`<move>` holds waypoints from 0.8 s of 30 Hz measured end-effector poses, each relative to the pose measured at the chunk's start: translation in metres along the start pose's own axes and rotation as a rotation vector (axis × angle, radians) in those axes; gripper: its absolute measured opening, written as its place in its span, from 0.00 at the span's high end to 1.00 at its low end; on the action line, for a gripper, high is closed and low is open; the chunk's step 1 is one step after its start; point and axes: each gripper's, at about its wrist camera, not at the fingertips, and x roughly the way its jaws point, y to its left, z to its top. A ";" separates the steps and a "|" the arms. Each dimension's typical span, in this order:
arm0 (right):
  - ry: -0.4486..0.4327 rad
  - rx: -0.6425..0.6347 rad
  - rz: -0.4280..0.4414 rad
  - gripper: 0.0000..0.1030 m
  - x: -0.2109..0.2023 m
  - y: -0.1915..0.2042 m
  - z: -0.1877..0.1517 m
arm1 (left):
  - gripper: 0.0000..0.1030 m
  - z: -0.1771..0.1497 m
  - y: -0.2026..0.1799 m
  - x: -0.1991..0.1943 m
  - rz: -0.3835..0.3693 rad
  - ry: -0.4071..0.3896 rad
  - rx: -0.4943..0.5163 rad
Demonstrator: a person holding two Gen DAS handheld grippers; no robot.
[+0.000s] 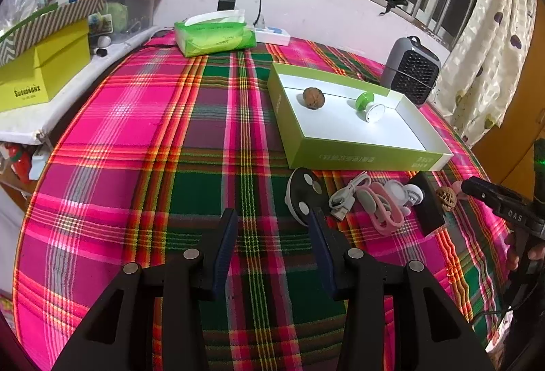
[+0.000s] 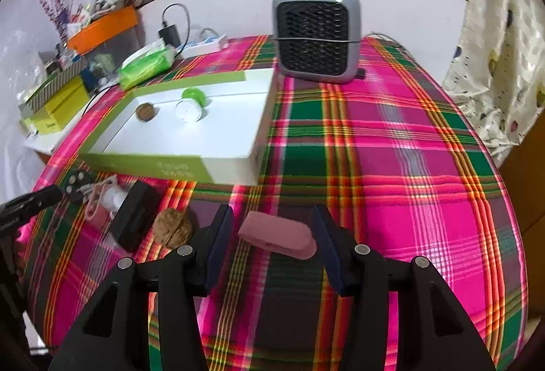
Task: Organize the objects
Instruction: 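Grasp the pink clip with the right gripper and lift it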
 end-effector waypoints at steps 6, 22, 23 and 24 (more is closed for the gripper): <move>0.028 -0.041 0.025 0.52 -0.002 0.009 -0.006 | 0.60 0.002 -0.001 0.002 -0.001 0.002 0.004; 0.082 -0.075 -0.046 0.52 0.014 0.009 -0.007 | 0.59 0.006 -0.005 0.013 -0.035 0.029 0.003; 0.078 -0.077 -0.050 0.52 0.015 0.009 -0.006 | 0.58 0.007 -0.005 0.014 -0.043 0.032 0.001; 0.078 -0.077 -0.051 0.52 0.015 0.009 -0.006 | 0.57 0.008 -0.006 0.015 -0.047 0.033 -0.001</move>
